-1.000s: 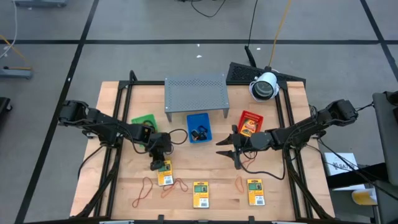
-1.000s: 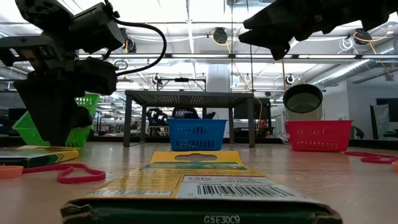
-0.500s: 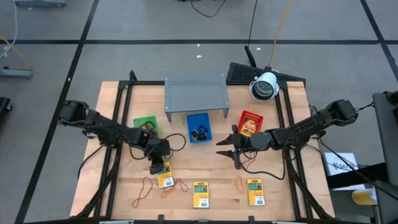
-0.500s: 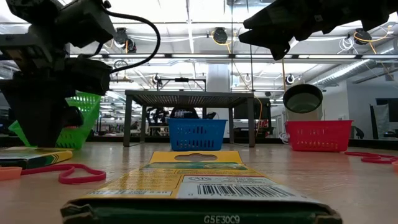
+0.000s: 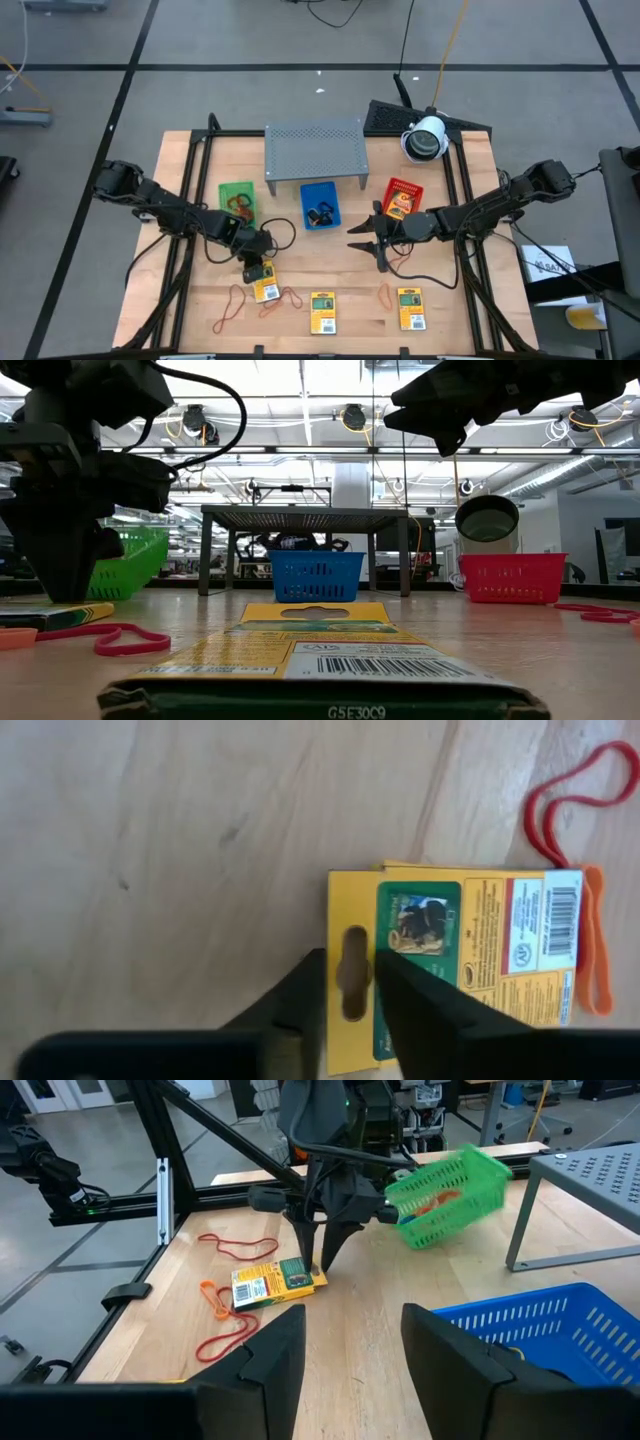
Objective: Pick & Place Office Desk Supplies
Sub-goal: Put the crayon pack into the orange bin
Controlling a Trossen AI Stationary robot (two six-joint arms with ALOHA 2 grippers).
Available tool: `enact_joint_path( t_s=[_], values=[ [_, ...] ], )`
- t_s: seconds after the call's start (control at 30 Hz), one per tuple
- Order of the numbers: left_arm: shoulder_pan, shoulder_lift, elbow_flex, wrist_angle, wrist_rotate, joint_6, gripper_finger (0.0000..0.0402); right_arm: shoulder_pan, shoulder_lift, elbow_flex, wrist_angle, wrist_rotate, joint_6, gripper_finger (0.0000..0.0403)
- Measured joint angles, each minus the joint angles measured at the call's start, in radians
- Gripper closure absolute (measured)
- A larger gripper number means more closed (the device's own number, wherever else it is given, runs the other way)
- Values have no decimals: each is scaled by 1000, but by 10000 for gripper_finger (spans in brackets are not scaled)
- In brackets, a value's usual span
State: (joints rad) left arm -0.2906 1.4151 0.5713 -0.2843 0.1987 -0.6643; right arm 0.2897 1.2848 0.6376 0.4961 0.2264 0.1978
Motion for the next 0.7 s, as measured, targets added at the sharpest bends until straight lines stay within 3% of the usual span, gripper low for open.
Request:
enact_joint_path(
  t_s=[0.17, 0.47, 0.7],
  values=[
    [-2, 0, 0, 0, 1, -10, 390, 0, 0, 0, 0, 4, 0, 248],
    [0, -5, 8, -5, 38, -26, 397, 0, 0, 1, 1, 5, 0, 248],
    [0, -54, 92, -43, 49, 24, 399, 0, 0, 1, 1, 5, 0, 248]
  ],
)
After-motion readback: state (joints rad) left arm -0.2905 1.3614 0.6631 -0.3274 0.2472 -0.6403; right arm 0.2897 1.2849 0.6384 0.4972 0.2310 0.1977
